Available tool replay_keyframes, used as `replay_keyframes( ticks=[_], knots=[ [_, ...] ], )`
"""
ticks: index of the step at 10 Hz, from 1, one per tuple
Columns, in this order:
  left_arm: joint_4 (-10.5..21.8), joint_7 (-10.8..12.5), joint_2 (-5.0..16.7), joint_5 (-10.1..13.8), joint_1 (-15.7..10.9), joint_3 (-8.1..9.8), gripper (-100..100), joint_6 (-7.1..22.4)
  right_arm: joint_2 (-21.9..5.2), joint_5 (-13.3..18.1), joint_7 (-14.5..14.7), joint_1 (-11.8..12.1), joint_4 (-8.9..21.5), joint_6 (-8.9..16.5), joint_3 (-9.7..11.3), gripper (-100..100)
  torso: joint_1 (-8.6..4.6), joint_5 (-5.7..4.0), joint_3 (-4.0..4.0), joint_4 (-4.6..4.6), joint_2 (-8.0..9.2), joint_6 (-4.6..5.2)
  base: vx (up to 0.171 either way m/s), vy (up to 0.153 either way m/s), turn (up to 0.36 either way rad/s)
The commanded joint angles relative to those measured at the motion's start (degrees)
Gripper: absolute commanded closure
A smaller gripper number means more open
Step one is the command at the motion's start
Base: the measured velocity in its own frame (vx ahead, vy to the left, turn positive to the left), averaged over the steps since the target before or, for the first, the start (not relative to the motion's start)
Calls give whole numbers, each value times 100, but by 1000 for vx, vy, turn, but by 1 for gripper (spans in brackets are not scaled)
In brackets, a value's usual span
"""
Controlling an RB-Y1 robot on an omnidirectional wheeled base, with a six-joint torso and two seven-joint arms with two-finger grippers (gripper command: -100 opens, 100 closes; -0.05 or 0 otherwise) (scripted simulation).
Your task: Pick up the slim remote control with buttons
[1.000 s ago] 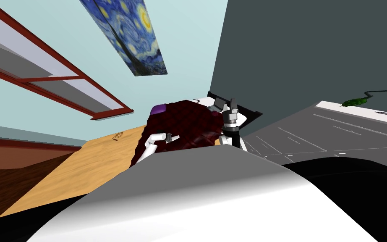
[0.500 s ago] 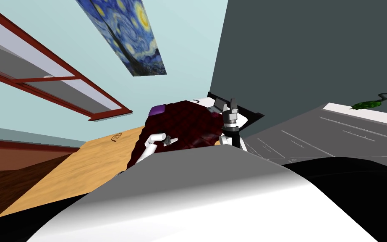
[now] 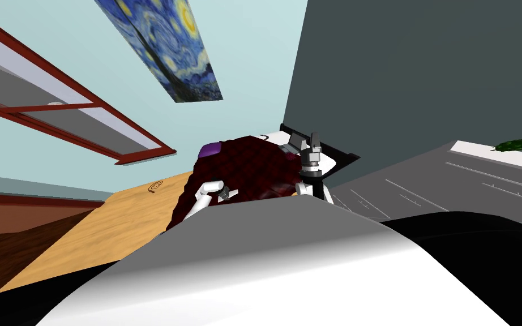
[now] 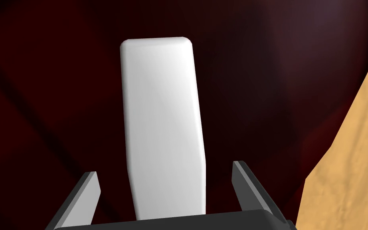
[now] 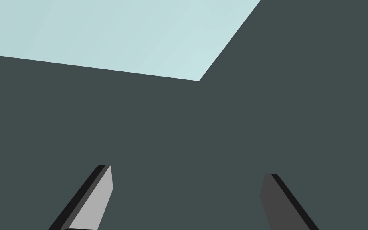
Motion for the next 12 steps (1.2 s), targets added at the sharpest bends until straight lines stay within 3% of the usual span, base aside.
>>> replay_keyframes(
  ticks=[1,2,3,6,7,8,12],
  knots=[
    [0,0,0,0,0,0,-100,0,0,0,0,0,0,0,0,0,0,0,0,0,0,0,19,0,-2],
    [9,-2,-1,0,-1,-1,0,0,0,0,0,0,0,0,0,0,0,0,6,2,11,0,0,0,0],
    [212,-52,-74,-57,3,-5,-100,-196,0,0,0,-1,0,0,0,0,0,0,10,4,17,0,10,5,-18],
    [517,-128,-185,-143,9,-11,-100,-490,0,0,0,-1,0,0,0,0,4,1,10,4,18,0,13,8,-15],
    [439,-115,-148,-111,15,-5,-100,-407,0,0,0,-1,0,0,0,0,4,1,10,4,17,0,7,5,-4],
    [451,-122,-152,-115,17,-5,100,-433,0,0,0,-1,0,0,0,0,3,0,11,5,19,0,0,0,0],
    [452,-121,-155,-112,23,-8,100,-422,0,0,0,-1,0,0,0,0,8,3,10,6,14,4,0,0,0]
  ],
)
